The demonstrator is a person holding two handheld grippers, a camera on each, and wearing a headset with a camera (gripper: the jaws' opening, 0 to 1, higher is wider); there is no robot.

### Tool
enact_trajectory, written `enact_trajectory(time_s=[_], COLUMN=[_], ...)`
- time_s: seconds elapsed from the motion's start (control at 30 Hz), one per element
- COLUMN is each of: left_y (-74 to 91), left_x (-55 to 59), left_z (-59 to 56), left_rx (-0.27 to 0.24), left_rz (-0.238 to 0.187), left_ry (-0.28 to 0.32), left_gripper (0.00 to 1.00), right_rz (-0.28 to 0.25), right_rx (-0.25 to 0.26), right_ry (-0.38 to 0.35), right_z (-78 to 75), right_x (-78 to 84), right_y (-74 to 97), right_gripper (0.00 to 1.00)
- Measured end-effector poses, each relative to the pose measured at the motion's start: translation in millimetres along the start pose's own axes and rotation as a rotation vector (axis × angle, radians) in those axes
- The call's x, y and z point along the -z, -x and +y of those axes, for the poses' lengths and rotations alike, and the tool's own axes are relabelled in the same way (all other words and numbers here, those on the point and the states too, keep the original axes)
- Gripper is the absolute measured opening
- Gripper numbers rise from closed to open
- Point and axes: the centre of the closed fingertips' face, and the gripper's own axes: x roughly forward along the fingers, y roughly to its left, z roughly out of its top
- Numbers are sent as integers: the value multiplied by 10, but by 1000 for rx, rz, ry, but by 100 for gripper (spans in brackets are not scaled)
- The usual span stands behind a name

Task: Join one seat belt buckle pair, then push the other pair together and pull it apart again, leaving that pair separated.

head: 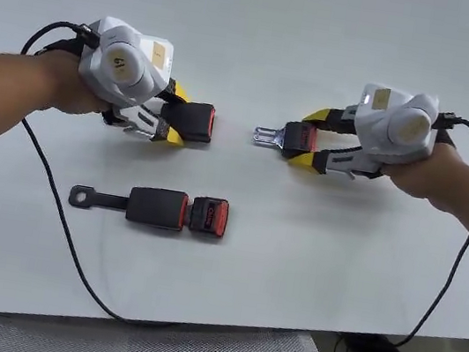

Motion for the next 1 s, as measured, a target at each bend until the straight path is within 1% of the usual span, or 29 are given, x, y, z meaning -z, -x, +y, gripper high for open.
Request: enact_trajectory(time_s=[0.07, 0.2, 0.3, 0.37, 0.47, 0.6, 0.8, 0.87, 0.9, 0.93, 0.97, 1.0], left_y=[0, -2, -1, 0, 2, 4, 3, 4, 11, 12, 15, 30], left_x=[4, 5, 5, 8, 8, 8, 2, 2, 10, 0, -7, 0], left_z=[2, 2, 0, 1, 1, 1, -5, 0, -16, -42, -40, -28], left_rx=[0, 1, 2, 4, 4, 4, 2, 1, 13, 19, 15, -8], left_rz=[0, 6, 9, 12, 11, 14, 25, 36, 49, 52, 56, 65], left_ry=[1, -2, -2, -4, -5, -3, 2, 22, 33, 63, 70, 88], left_gripper=[35, 35, 35, 35, 35, 35, 35, 36, 37, 40, 43, 46], right_rz=[-5, 5, 10, 9, 15, 20, 32, 40, 44, 43, 49, 39], right_rx=[5, 4, -1, 8, 9, 4, 6, 8, 14, 16, 34, 56], right_ry=[-2, -7, -6, -9, -15, -19, -10, -1, -7, -9, -25, -39], right_z=[-16, -19, -34, -63, -64, -82, -108, -98, -95, -87, -105, -131], right_x=[27, 128, 197, 227, 294, 330, 320, 314, 312, 317, 324, 316], right_y=[64, 184, 249, 299, 377, 406, 377, 361, 341, 341, 331, 343], right_gripper=[37, 37, 37, 37, 37, 38, 39, 41, 44, 49, 55, 61])
